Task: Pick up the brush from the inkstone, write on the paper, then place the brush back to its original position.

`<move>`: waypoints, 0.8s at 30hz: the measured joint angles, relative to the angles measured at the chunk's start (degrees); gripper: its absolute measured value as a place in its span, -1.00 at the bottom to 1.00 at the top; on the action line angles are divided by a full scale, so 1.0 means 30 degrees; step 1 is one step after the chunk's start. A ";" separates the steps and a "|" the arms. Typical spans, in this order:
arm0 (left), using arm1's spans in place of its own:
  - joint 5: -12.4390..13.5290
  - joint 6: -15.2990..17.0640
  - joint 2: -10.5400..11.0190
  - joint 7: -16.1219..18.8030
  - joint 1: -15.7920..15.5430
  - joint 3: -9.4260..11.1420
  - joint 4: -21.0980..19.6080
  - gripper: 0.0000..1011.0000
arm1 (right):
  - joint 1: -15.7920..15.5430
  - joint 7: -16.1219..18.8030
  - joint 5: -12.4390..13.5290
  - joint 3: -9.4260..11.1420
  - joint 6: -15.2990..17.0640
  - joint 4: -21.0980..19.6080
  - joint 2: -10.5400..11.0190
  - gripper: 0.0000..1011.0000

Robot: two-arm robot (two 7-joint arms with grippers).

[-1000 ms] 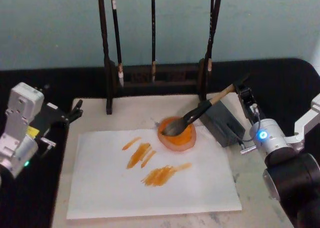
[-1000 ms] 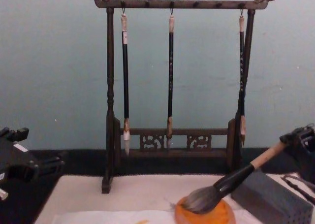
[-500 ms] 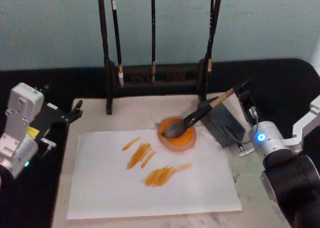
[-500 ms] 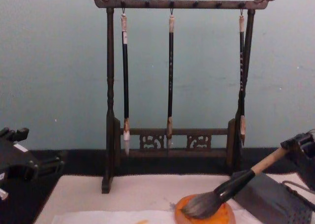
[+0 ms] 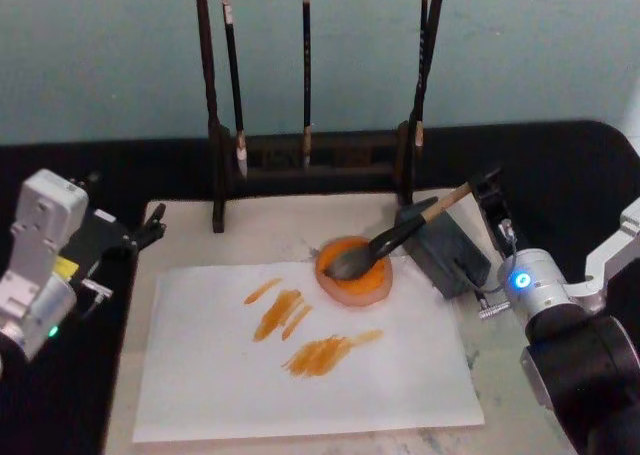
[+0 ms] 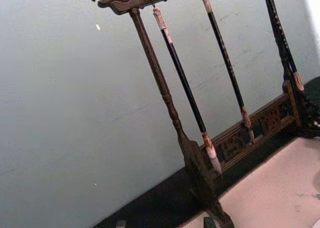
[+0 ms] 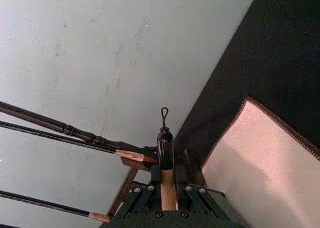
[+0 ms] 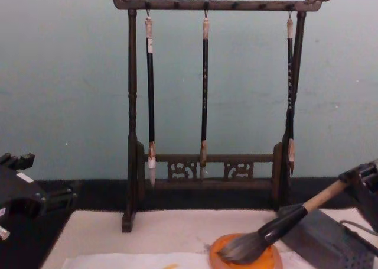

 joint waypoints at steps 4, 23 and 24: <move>0.0000 -0.0001 0.0000 0.0000 0.0001 0.0001 0.0001 0.98 | -0.0029 -0.0089 0.0001 0.0156 0.0018 0.0037 -0.0123 -0.65; 0.0000 0.0000 0.0000 0.0000 0.0001 0.0001 0.0001 0.98 | -0.0043 -0.0034 0.0899 0.0352 0.0401 0.0344 -0.0231 -0.65; 0.0000 0.0000 0.0000 -0.0001 0.0000 0.0001 0.0000 0.98 | -0.0043 -0.0032 0.0900 0.0352 0.0403 0.0344 -0.0233 -0.65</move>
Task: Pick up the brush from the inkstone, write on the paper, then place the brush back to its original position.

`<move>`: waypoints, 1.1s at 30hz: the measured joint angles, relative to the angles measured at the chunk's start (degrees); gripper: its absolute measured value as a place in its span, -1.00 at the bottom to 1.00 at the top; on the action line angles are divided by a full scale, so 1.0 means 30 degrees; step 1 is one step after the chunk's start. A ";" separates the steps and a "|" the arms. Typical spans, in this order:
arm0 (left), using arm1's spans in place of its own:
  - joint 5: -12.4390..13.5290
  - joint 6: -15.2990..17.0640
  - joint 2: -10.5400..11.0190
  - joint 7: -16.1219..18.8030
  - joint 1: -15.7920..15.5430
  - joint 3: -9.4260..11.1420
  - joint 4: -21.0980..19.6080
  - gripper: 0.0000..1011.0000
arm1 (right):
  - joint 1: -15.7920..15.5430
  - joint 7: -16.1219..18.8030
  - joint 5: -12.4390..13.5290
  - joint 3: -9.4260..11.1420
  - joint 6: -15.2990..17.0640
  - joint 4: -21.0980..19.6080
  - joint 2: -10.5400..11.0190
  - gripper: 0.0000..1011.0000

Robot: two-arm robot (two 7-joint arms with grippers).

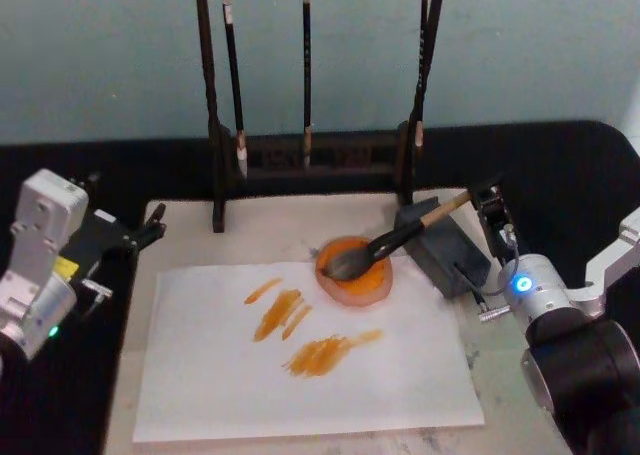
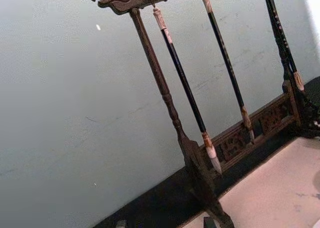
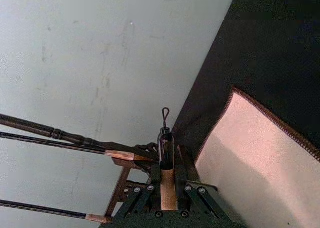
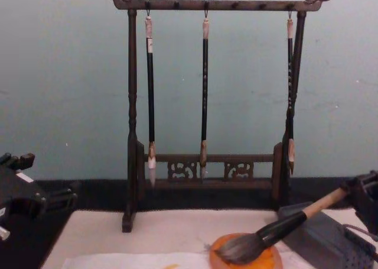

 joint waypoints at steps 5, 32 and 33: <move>0.0001 0.0000 0.0000 0.0000 0.0001 0.0000 0.0000 0.98 | 0.0000 0.0008 0.0000 0.0007 -0.0001 0.0000 -0.0008 -0.65; 0.0000 -0.0001 0.0000 0.0000 0.0001 0.0000 0.0001 0.98 | -0.0298 -0.0360 0.0122 0.0023 -0.0037 -0.0395 0.0063 0.72; 0.0000 0.0000 0.0000 0.0001 0.0000 0.0000 0.0001 0.98 | -0.0357 -0.0443 0.0150 0.0023 -0.0065 -0.0468 0.0074 0.79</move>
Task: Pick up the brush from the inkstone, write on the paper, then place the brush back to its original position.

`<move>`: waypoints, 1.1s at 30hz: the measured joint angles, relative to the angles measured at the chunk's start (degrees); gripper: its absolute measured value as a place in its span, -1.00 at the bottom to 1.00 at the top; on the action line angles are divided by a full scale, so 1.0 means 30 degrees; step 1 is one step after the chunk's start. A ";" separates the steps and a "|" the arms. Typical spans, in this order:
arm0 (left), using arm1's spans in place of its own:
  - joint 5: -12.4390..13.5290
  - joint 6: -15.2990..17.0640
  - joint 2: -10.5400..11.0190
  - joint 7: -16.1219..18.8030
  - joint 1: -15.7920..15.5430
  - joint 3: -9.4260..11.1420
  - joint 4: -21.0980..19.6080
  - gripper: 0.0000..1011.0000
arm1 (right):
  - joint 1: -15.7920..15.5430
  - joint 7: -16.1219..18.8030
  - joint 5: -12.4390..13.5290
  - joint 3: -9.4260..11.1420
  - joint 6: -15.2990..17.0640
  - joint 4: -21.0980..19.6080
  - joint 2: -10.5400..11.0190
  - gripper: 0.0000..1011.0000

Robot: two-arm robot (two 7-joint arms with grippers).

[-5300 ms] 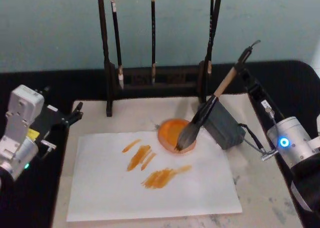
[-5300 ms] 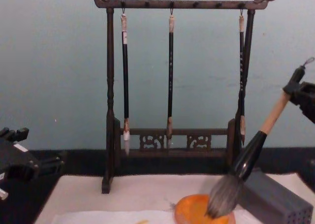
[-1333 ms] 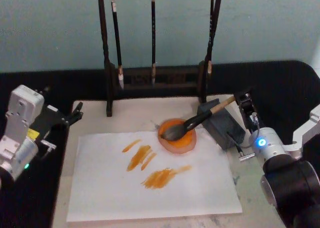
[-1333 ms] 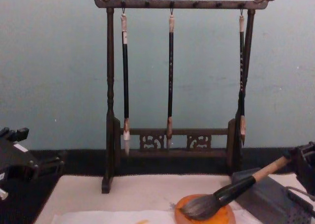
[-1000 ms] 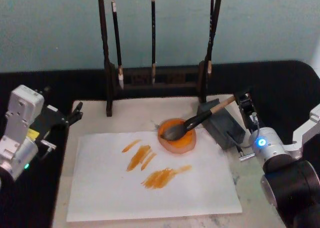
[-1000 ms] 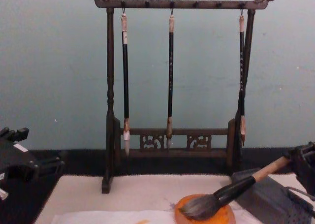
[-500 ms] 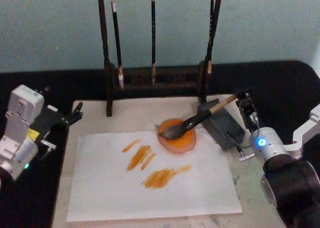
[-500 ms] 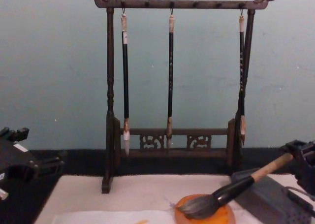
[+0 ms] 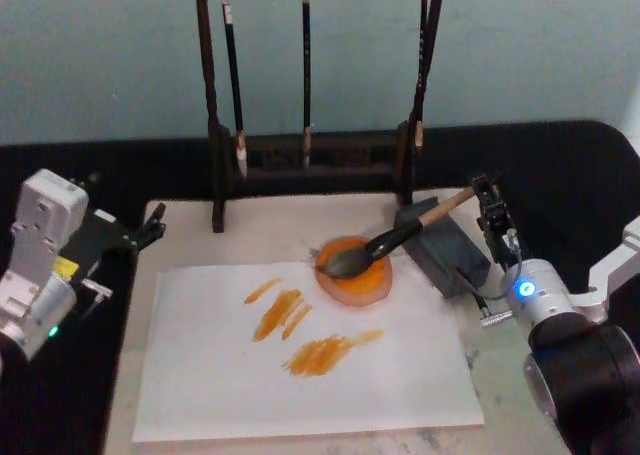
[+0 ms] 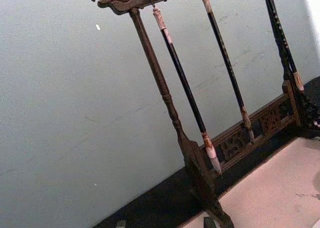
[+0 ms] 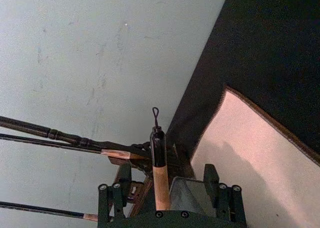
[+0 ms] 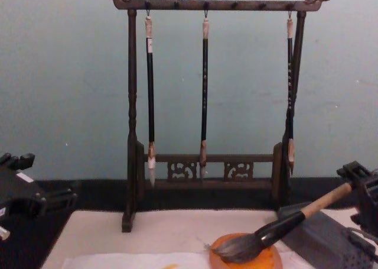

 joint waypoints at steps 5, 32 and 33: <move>0.0000 0.0000 0.0000 0.0000 0.0001 0.0000 0.0000 0.98 | -0.0415 -0.0459 0.0126 -0.0001 -0.0185 -0.0621 0.0126 0.98; 0.0000 0.0000 0.0000 0.0000 0.0001 0.0001 -0.0001 0.98 | -0.2317 -0.3031 -0.6241 -0.1468 -0.1305 -0.4839 0.2807 0.98; 0.0000 -0.0001 0.0000 0.0000 0.0000 -0.0001 0.0000 0.98 | -0.2303 -0.3055 -0.6948 -0.1598 -0.1279 -0.4980 0.3197 0.98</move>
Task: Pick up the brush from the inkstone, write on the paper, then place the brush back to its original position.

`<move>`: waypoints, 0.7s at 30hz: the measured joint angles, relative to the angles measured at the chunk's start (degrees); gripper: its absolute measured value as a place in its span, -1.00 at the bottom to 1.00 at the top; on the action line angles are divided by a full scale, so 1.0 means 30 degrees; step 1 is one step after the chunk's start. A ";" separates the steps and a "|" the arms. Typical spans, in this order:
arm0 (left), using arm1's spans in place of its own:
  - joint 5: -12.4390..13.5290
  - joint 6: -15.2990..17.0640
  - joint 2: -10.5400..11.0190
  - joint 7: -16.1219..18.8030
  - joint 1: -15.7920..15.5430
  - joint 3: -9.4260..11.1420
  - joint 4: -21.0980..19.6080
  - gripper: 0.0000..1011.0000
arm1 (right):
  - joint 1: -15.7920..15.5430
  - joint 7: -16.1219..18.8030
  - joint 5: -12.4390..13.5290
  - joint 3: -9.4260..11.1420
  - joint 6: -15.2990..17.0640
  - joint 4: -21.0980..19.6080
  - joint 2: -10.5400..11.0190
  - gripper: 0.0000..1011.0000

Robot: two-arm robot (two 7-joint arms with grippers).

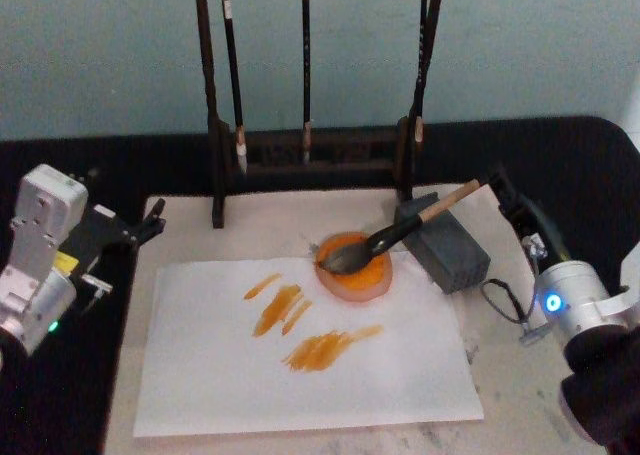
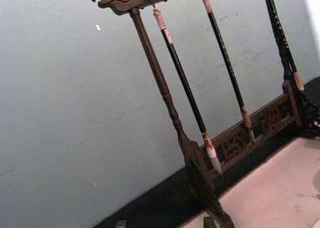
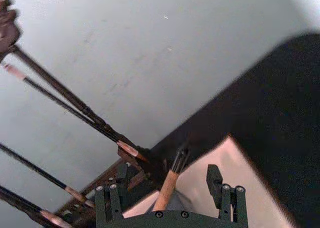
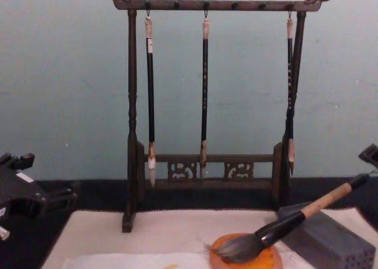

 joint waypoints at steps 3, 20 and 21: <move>0.0000 0.0001 0.0000 0.0000 0.0002 0.0001 0.0000 0.98 | 0.0022 -0.0077 -0.0881 -0.0144 0.0224 -0.0214 0.0523 0.98; 0.0000 0.0001 0.0000 0.0000 0.0001 0.0000 0.0000 0.98 | 0.1251 -0.1190 -0.8615 -0.3418 0.3750 -0.1131 0.3118 0.98; 0.0000 0.0001 0.0000 -0.0001 0.0000 0.0001 -0.0001 0.98 | 0.1278 -0.1222 -0.8865 -0.3528 0.3791 -0.1109 0.3140 0.98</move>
